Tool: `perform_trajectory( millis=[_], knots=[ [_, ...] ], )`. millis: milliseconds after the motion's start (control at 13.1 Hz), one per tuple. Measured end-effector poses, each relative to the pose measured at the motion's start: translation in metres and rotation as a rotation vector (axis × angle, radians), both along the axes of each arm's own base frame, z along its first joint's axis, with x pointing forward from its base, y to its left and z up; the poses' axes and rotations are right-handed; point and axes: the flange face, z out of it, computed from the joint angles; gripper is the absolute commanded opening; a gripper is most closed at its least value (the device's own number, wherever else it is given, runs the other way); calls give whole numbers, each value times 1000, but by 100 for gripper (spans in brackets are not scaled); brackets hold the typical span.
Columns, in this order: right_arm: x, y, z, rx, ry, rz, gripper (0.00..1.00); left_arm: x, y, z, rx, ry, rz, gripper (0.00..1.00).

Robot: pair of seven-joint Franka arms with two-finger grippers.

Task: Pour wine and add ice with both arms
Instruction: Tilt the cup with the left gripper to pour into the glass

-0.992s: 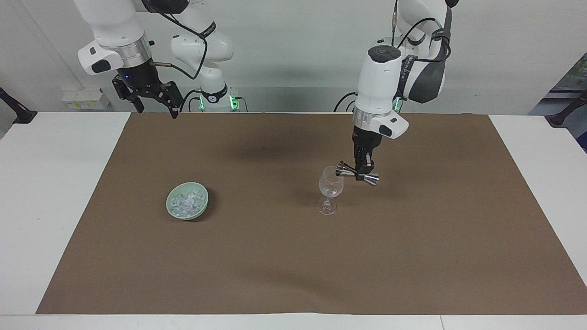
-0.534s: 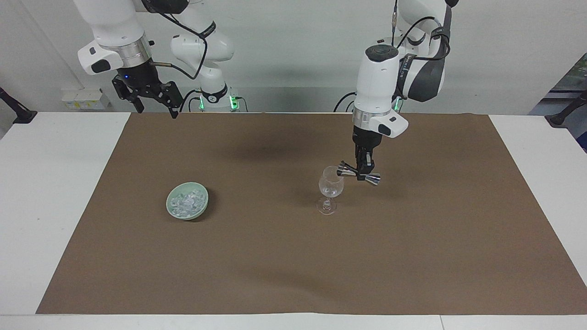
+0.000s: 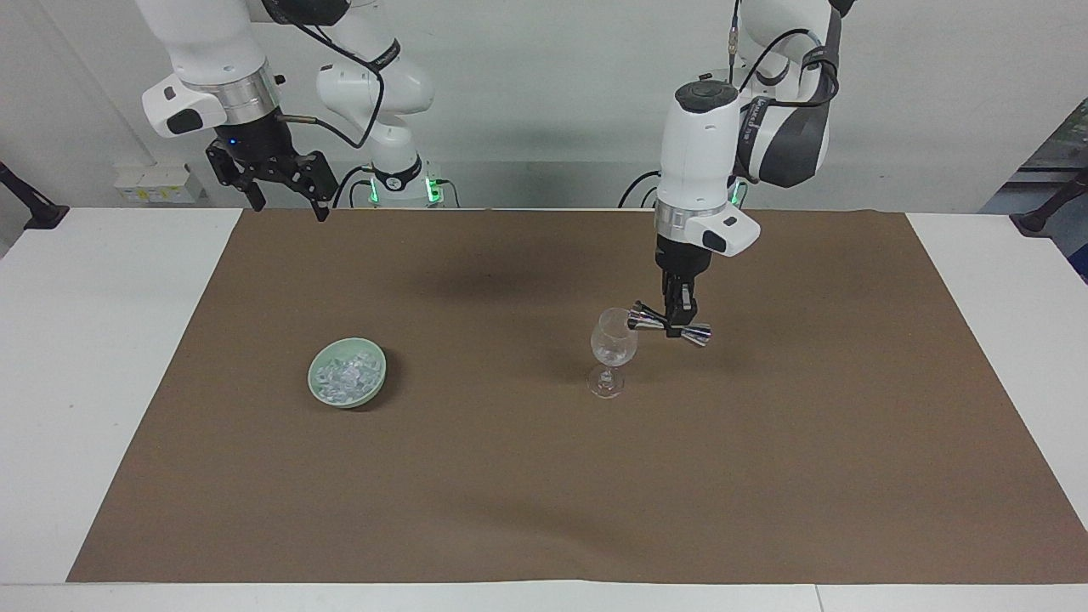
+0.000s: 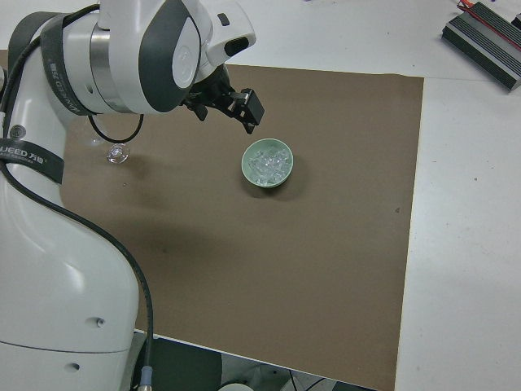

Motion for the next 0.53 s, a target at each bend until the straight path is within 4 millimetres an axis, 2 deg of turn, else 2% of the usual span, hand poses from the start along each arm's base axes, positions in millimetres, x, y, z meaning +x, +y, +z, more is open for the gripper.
perform_trajectory(
  millis=[534],
  knots=[
    [2, 0, 1, 1, -16, 0, 100, 4, -7, 4, 37, -4, -24, 0]
  ],
)
